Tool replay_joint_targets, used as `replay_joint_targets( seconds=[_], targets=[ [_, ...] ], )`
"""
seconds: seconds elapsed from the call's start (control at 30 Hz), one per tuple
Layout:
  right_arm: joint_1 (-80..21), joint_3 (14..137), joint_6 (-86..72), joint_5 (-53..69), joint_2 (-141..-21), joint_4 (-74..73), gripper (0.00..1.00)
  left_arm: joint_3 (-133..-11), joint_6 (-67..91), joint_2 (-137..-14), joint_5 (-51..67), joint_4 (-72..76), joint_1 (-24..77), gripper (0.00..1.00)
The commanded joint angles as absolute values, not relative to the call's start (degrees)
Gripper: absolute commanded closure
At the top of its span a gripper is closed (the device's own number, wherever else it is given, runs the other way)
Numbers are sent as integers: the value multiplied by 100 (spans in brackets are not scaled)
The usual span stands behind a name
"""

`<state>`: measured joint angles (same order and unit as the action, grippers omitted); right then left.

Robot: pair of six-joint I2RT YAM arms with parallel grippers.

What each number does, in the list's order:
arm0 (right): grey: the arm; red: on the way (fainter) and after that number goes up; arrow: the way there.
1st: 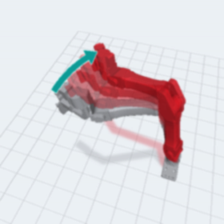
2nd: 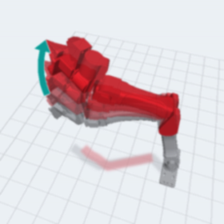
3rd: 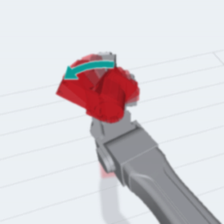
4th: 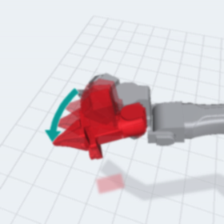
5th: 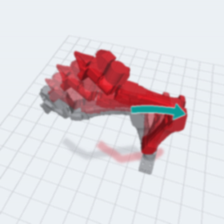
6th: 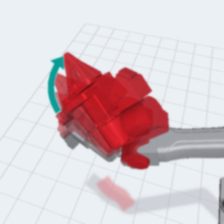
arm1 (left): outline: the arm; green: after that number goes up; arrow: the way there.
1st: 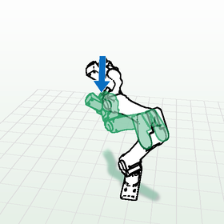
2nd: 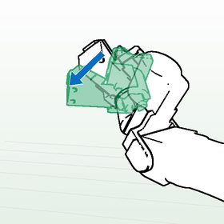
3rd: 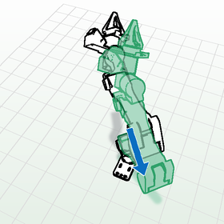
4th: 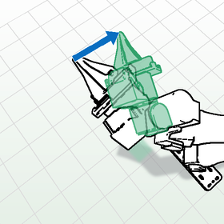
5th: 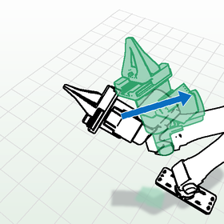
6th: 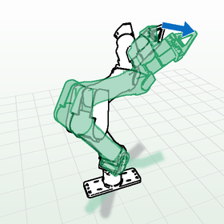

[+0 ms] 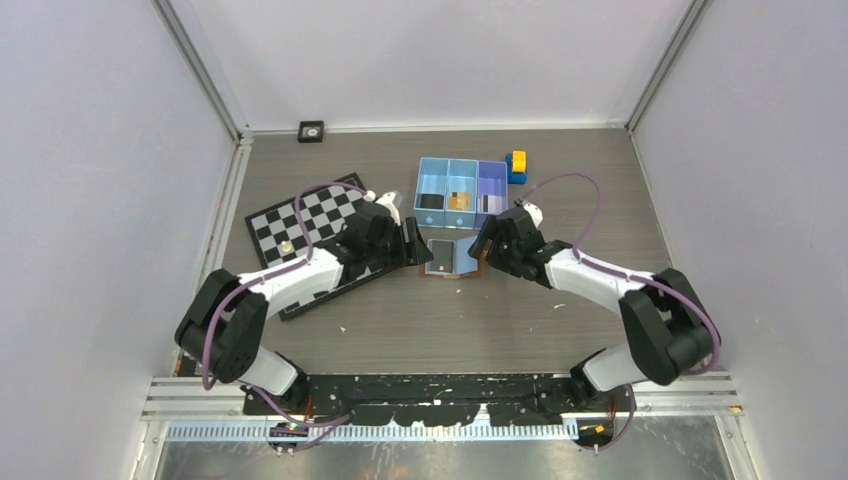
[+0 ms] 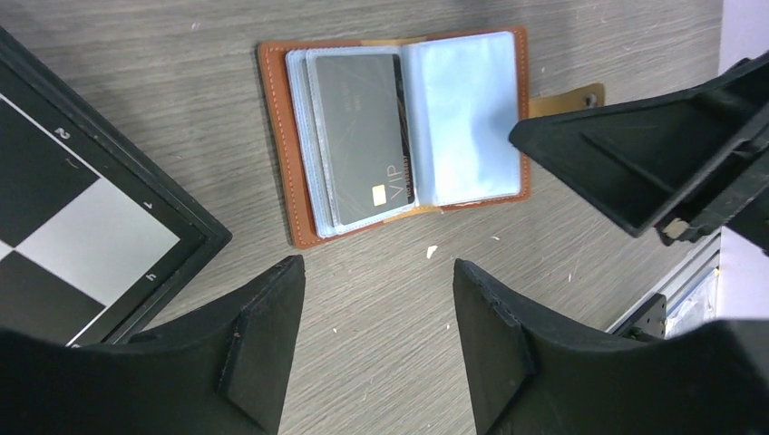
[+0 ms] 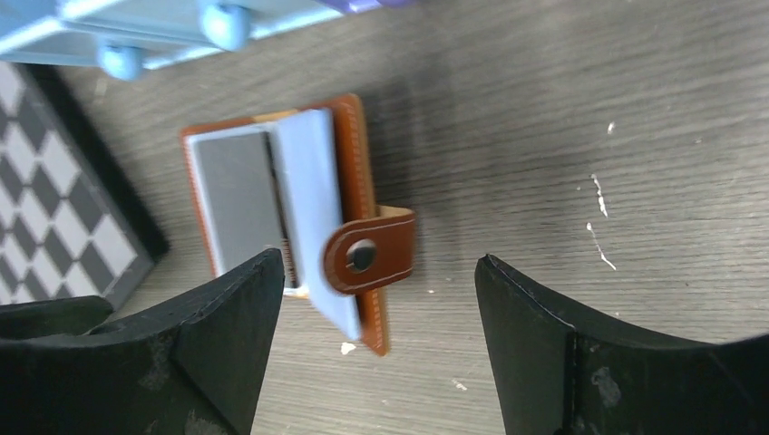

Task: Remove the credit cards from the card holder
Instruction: Pick up the card holder from the center of the board.

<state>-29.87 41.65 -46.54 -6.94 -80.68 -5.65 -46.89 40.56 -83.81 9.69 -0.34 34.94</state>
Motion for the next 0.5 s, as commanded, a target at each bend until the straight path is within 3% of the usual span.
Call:
replay_joint_targets(
  seconds=[0.0,0.23,0.37,0.47],
  targets=[
    [-2988,4356,-4933,-591,-8493,-418,18,-4810,4334,-8745,1369,480,3334,39],
    [-2922,4157,-5242,216,-8974,298,17,-4888,4491,-9299,1676,730,3190,42],
    [-2879,4101,-5344,488,-9148,564,24,-4824,4594,-9291,1845,871,3096,43],
    [-2845,4019,-5432,641,-9238,816,36,-4737,4589,-9155,1791,925,3082,43]
  ],
)
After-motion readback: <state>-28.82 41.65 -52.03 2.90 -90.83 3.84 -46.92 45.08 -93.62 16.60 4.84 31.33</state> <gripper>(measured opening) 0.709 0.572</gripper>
